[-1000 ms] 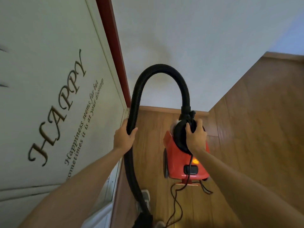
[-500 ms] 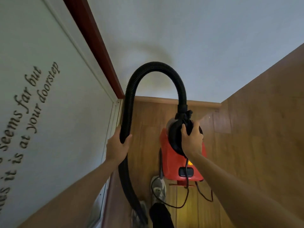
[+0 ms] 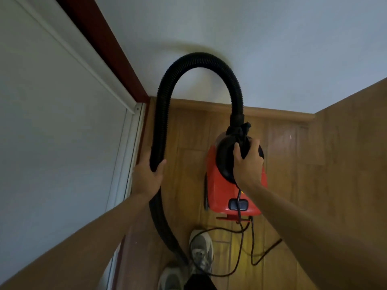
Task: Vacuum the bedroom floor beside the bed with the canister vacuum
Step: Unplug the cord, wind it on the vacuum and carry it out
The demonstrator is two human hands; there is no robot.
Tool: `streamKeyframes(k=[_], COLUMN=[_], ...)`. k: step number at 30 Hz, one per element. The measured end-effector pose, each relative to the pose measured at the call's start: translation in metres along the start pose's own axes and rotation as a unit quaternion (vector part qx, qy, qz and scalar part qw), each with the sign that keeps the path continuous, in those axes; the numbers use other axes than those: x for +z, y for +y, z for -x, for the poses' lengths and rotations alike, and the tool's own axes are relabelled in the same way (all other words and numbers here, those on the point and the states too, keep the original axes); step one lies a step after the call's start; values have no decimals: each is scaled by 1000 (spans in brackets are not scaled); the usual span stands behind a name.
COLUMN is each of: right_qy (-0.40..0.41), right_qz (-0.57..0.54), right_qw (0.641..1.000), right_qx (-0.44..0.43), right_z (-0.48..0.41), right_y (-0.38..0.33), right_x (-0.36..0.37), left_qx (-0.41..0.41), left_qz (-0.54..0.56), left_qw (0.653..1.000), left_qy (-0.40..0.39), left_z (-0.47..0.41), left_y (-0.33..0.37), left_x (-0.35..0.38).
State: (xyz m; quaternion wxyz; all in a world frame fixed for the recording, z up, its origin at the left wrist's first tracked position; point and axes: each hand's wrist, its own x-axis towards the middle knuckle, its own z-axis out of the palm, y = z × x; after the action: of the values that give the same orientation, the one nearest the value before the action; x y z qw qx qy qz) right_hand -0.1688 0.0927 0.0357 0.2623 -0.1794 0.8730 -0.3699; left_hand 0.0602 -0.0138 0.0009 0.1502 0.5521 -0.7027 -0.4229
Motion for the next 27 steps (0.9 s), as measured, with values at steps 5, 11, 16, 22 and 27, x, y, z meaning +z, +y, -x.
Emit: streamKeyframes(k=[5,11,16,22,27], right_qy=[1,1,-2,2,8], right_qz=[-13,-21,-23,-22,-15], right_qw=[1000,1000,1000,998,998], right_qx=[1,1,6,59,59], right_z=[-21,-36,-44,-43,-37], right_y=[19,35,48,66,76], right_x=[29,60,82,102,112], left_qx=[-6,-27,-38,-67,-90], left_qz=[-12,-40,-37,-48,-33], left_qw=[1000,999,999,997,995], left_qy=[3,5,13,14,6], left_z=[-31,-57,-70,-82,-94], left_y=[-21,-53,-67,-85,-92], left_x=[15,17,27,29,30])
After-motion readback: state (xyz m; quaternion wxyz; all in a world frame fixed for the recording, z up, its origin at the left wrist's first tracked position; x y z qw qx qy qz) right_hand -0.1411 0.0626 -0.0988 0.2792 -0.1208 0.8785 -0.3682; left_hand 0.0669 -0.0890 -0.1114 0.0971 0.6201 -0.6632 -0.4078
